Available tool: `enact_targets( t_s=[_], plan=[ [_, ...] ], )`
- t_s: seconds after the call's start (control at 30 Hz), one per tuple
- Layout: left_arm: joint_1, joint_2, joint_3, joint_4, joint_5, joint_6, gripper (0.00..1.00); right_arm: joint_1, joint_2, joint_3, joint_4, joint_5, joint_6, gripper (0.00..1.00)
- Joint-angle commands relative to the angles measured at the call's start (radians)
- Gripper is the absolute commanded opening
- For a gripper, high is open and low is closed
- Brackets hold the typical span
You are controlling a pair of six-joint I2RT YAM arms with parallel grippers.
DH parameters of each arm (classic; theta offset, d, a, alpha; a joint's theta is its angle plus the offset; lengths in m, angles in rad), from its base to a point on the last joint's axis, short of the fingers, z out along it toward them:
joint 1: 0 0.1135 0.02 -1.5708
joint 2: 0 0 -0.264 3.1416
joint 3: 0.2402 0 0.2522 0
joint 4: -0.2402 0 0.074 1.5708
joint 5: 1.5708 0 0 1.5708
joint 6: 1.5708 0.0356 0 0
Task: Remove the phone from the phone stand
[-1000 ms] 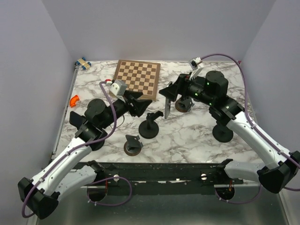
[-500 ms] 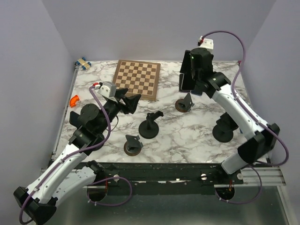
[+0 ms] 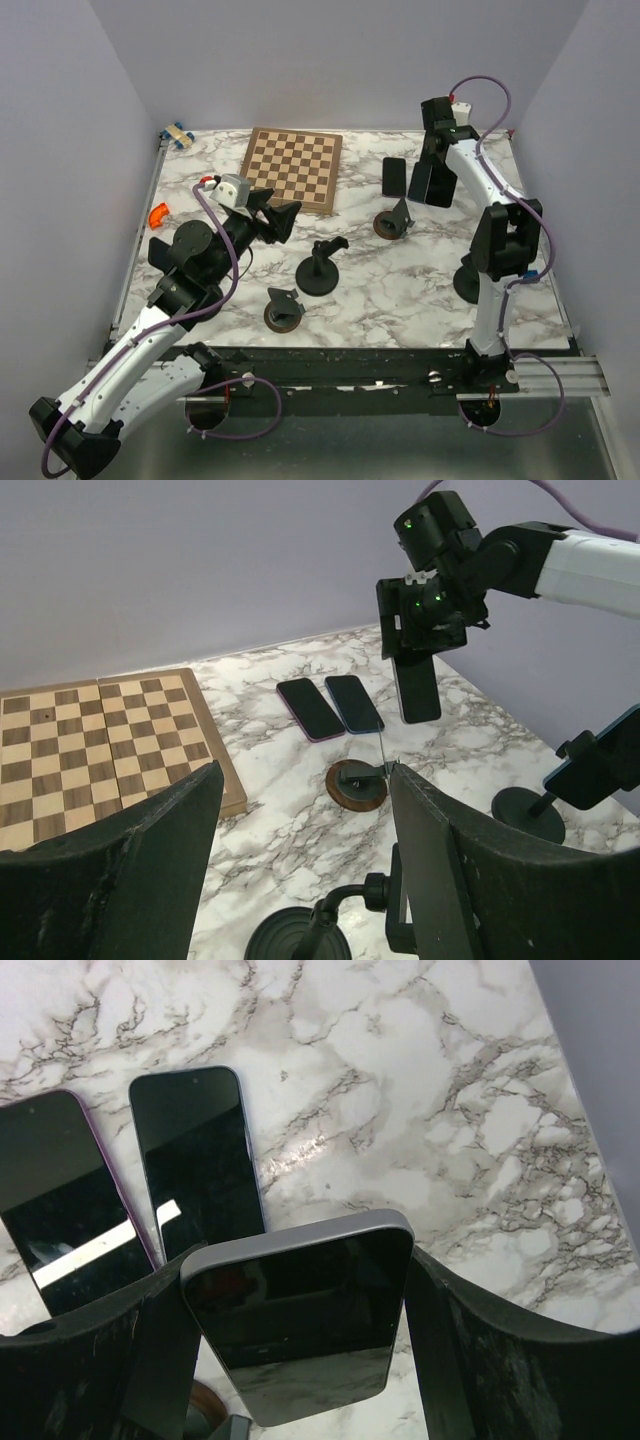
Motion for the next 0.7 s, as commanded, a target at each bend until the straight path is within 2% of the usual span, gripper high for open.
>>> enact_targets(
  t_s=[0.0,0.17,0.3,0.47,0.67],
  plan=[
    [-0.004,-0.003,0.011,-0.003,0.013,0.002,0.76,-0.006,0.112,0.17,-0.103,0.06,0.02,0.01],
    [-0.004,-0.015,0.0,0.006,0.002,0.005,0.76,-0.006,0.213,0.291,-0.129,0.15,0.037,0.01],
    [-0.004,-0.014,-0.001,0.011,0.008,0.002,0.76,-0.013,0.243,0.296,-0.106,0.234,0.041,0.01],
    [-0.004,-0.014,0.001,0.011,0.014,-0.003,0.76,-0.028,0.26,0.265,-0.077,0.235,0.055,0.01],
    [-0.004,-0.017,-0.001,0.012,0.013,-0.007,0.76,-0.047,0.341,0.343,-0.106,0.244,0.075,0.01]
  ],
)
